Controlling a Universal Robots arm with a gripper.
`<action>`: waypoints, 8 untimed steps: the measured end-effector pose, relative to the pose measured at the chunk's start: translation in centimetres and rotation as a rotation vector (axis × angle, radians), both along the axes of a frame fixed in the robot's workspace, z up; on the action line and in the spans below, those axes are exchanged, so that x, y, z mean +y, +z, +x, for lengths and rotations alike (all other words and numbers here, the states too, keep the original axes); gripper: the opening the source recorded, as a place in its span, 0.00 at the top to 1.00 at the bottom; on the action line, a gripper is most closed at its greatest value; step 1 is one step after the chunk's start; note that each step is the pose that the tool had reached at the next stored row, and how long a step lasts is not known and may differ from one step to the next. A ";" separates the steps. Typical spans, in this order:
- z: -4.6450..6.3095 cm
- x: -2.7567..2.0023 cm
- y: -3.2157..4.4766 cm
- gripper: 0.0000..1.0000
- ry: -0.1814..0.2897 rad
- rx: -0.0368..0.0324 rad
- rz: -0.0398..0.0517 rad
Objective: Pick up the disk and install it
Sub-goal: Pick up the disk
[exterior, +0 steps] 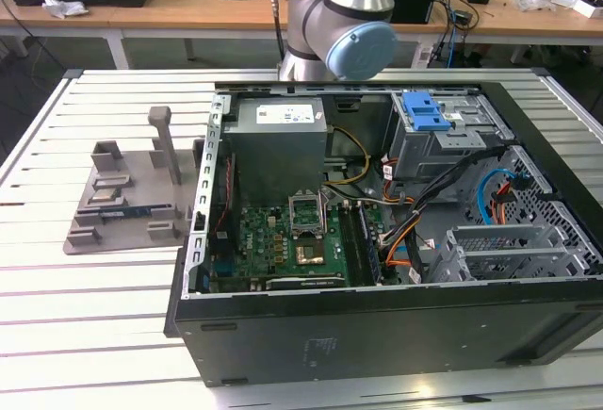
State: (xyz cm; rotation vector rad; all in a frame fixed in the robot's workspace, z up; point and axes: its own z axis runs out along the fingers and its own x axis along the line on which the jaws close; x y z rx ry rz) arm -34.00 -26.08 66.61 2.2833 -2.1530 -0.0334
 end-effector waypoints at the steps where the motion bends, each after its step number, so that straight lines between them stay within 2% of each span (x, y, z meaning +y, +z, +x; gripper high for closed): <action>1: 0.5 -0.01 -0.01 0.64 0.000 0.0004 0.0000; 2: 0.9 -0.02 -0.02 0.64 0.000 0.0009 0.0001; 4: 3.0 -0.20 -0.09 0.64 0.000 0.0032 0.0000; 8: 4.5 -0.69 -0.19 0.64 0.000 0.0044 0.0000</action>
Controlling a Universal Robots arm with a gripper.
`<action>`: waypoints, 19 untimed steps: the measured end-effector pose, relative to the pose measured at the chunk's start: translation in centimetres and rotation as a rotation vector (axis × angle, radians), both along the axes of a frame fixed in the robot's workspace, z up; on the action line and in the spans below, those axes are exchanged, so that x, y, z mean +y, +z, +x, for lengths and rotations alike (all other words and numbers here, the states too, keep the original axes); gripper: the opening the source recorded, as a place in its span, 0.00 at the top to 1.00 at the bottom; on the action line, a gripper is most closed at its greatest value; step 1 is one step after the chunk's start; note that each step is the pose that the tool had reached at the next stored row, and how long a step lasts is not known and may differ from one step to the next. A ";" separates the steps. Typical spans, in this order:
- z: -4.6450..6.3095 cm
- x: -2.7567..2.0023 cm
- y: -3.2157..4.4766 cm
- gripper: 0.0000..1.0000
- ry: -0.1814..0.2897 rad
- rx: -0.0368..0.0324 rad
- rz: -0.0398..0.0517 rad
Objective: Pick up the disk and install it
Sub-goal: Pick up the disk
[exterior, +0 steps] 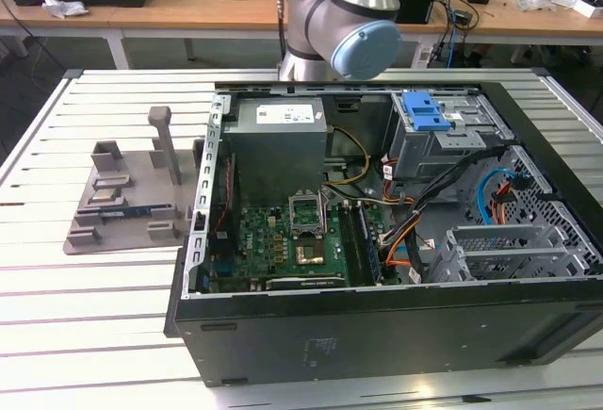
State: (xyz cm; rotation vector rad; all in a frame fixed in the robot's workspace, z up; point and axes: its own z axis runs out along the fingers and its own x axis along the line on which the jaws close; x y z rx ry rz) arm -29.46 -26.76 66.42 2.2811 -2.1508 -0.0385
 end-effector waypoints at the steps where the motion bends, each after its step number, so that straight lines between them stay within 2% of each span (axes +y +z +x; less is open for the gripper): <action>1: 0.3 -0.14 -0.03 0.64 0.000 0.0001 0.0000; 10: 2.6 -1.15 -0.37 0.64 0.000 0.0006 0.0000; 19: 5.2 -1.60 -0.72 0.64 0.000 0.0007 0.0000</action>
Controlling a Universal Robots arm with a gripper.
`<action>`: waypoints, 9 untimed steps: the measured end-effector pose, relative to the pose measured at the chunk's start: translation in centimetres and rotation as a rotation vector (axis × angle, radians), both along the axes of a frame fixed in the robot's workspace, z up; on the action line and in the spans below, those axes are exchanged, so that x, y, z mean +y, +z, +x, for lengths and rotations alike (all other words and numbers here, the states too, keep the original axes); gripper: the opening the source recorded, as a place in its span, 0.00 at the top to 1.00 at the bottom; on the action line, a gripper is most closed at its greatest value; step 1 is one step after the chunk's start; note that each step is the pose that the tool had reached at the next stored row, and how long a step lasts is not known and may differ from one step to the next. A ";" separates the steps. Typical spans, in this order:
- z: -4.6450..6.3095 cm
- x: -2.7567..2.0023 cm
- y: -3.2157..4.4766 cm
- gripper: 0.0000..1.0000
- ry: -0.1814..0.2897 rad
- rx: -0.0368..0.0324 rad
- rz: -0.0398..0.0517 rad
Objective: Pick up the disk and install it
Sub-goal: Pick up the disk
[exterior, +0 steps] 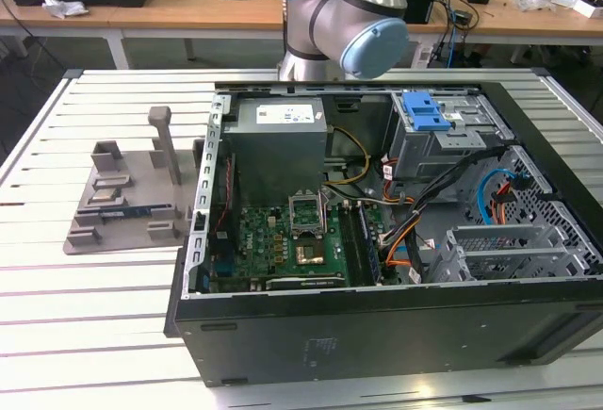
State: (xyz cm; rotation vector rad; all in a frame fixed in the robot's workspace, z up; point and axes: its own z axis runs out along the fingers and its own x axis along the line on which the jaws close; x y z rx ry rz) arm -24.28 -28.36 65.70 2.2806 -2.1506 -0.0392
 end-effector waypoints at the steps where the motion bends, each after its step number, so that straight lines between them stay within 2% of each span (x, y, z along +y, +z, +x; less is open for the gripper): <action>1: 0.4 -0.05 -0.05 0.64 0.000 0.0000 0.0000; 9: 2.2 -0.23 -0.49 0.64 0.000 0.0001 0.0001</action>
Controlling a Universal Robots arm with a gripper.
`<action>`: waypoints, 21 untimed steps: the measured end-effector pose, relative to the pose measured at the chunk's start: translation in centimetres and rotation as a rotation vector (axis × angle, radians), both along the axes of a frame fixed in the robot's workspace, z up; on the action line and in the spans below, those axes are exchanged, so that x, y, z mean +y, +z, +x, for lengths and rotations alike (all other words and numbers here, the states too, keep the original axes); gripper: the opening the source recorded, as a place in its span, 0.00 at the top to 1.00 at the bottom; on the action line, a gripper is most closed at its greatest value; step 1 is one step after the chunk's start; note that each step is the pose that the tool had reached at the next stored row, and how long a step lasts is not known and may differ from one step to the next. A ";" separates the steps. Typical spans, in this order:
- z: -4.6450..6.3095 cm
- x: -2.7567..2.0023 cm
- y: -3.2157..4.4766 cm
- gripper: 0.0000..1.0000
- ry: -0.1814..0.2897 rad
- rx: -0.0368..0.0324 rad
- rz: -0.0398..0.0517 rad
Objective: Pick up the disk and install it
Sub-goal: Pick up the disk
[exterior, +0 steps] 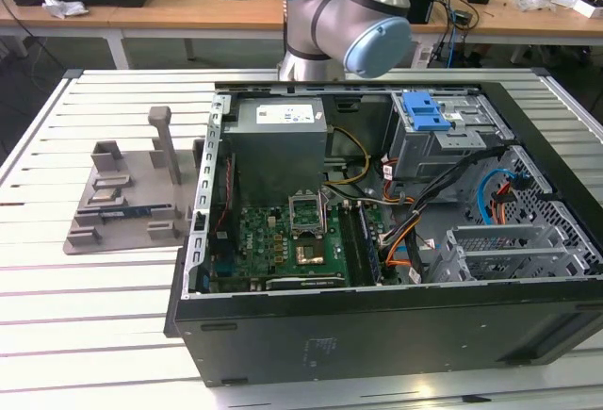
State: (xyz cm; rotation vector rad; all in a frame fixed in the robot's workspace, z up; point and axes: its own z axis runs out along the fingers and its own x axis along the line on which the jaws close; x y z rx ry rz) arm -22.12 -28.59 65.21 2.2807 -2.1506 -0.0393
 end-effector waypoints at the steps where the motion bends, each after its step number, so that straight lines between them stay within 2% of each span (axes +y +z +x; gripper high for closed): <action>1: 0.2 -0.02 -0.14 0.64 0.000 0.0000 0.0000; 3: 0.8 -0.14 -0.52 0.64 0.000 0.0001 0.0000; 7: 1.7 -0.71 -1.15 0.64 0.000 0.0003 -0.0001; 10: 2.4 -2.08 -1.79 0.64 0.000 0.0005 0.0005; 11: 2.5 -2.34 -1.86 0.64 0.000 0.0004 0.0013; 13: 2.6 -3.34 -2.05 0.64 0.000 0.0004 0.0078; 17: 3.3 -4.54 -2.47 0.64 0.000 0.0007 0.0099; 19: 4.4 -5.09 -2.91 0.64 0.000 0.0008 0.0100; 20: 5.3 -5.33 -3.22 0.64 0.000 0.0011 0.0100; 21: 5.8 -5.43 -3.39 0.64 0.000 0.0013 0.0100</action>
